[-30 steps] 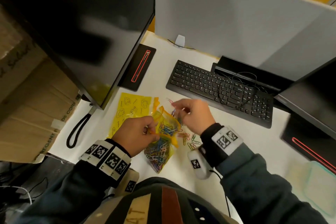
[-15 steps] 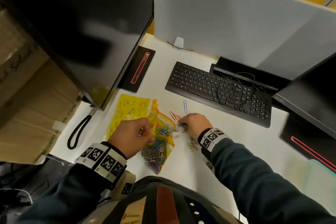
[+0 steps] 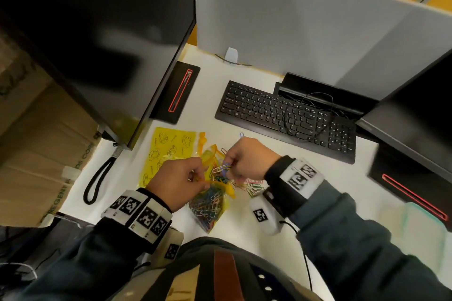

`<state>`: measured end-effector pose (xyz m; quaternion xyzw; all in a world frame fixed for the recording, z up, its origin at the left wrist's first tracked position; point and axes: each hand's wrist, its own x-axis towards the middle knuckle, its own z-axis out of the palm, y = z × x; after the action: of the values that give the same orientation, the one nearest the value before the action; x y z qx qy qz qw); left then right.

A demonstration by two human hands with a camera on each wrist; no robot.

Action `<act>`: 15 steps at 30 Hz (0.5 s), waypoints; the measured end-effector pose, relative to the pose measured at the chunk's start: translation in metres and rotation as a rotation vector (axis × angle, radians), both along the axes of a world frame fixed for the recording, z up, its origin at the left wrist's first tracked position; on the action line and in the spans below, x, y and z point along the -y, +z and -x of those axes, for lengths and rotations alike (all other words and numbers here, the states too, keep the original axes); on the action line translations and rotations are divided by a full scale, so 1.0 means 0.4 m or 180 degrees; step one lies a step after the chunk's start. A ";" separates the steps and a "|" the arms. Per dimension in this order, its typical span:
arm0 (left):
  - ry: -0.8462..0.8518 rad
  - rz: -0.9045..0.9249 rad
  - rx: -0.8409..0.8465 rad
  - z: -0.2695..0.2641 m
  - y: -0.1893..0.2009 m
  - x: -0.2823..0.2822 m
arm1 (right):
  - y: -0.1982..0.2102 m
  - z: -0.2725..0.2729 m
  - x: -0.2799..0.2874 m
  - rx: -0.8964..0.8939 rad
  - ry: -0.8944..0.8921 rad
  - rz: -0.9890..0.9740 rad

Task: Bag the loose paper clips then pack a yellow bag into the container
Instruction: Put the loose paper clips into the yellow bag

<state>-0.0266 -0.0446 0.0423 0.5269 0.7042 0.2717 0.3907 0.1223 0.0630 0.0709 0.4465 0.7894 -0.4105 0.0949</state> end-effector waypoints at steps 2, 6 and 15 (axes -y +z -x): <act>-0.0034 0.0011 -0.0182 -0.007 0.005 0.004 | -0.006 0.046 -0.001 0.0143 0.0177 -0.0009; 0.0147 0.0005 -0.0099 0.014 -0.003 0.015 | -0.005 0.057 -0.009 -0.0035 0.0110 0.0073; 0.0589 0.0061 0.0343 0.059 -0.014 0.056 | -0.204 0.004 -0.061 0.0811 0.0157 -0.0437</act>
<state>-0.0503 -0.0669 0.0369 0.4405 0.7304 0.3278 0.4063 0.1207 0.0872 -0.0108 0.4809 0.8079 -0.2931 0.1737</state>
